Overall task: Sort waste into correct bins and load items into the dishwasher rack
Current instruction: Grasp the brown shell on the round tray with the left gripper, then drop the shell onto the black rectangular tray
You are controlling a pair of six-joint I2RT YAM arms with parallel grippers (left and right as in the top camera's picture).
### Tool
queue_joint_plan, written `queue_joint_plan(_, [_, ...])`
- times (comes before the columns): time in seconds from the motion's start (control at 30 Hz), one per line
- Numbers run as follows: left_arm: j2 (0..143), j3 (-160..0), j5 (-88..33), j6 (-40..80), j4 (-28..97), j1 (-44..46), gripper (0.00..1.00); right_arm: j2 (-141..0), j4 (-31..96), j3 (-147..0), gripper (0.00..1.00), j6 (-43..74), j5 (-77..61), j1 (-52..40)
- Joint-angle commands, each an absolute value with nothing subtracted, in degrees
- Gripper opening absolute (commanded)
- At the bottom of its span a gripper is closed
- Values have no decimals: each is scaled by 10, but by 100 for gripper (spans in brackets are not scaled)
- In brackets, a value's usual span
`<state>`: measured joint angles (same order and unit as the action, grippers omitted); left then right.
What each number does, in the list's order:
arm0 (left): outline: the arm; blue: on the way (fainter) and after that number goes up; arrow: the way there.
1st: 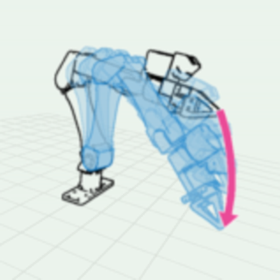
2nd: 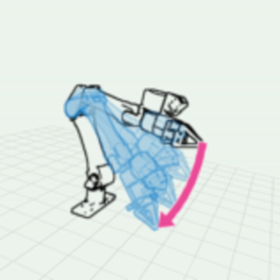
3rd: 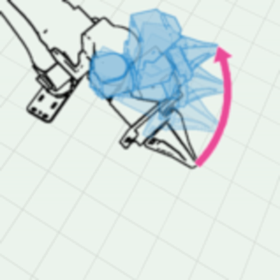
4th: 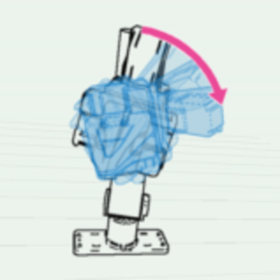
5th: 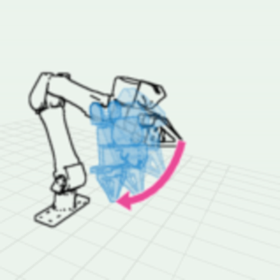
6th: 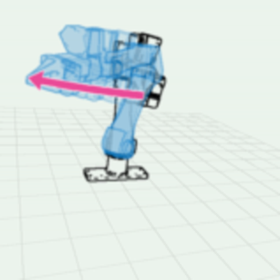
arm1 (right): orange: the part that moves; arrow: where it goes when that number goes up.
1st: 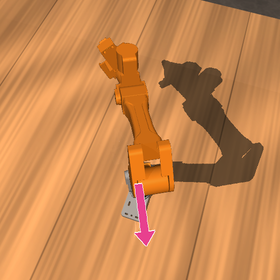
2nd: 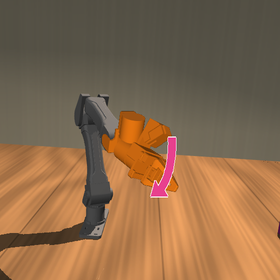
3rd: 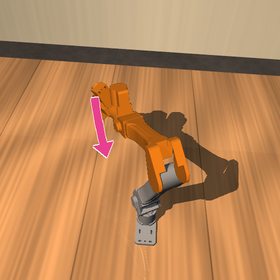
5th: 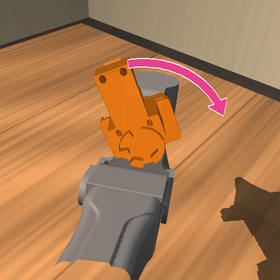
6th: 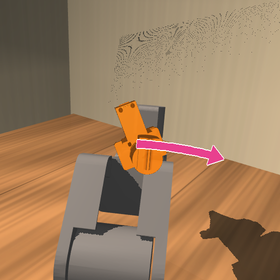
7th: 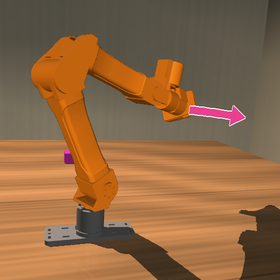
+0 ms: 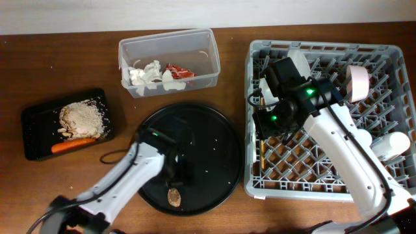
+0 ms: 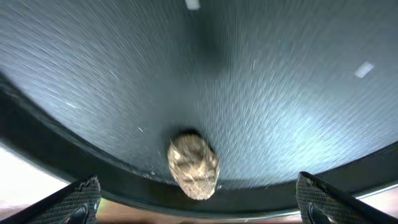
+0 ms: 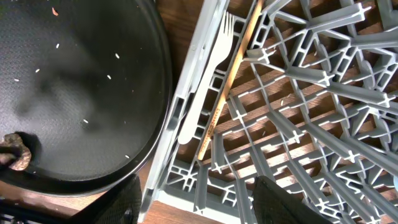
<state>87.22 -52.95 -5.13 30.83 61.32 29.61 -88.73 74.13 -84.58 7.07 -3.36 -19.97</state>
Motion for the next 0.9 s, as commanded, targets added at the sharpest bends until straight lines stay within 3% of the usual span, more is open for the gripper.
queue_joint_plan(0.0, [890, -489, -71, 301, 602, 332, 99, -888, 742, -848, 61, 69, -39, -202])
queue_joint_plan(0.23, [932, -440, -71, 301, 549, 342, 91, -888, 744, -848, 61, 69, -41, -202])
queue_joint_plan(0.37, [933, -440, -71, 301, 545, 342, 50, -888, 744, -848, 61, 69, -41, -202])
queue_joint_plan(0.47, [933, -444, -59, 301, 545, 339, 26, -888, 744, -848, 61, 69, -41, -202])
queue_joint_plan(0.53, [933, -460, -44, 301, 551, 329, 18, -888, 744, -848, 61, 69, -41, -202])
queue_joint_plan(0.7, [930, -547, 0, 300, 593, 270, 13, -888, 745, -848, 61, 69, -41, -202])
queue_joint_plan(0.87, [930, -682, 30, 260, 608, 121, 13, -888, 746, -848, 61, 69, -41, -202])
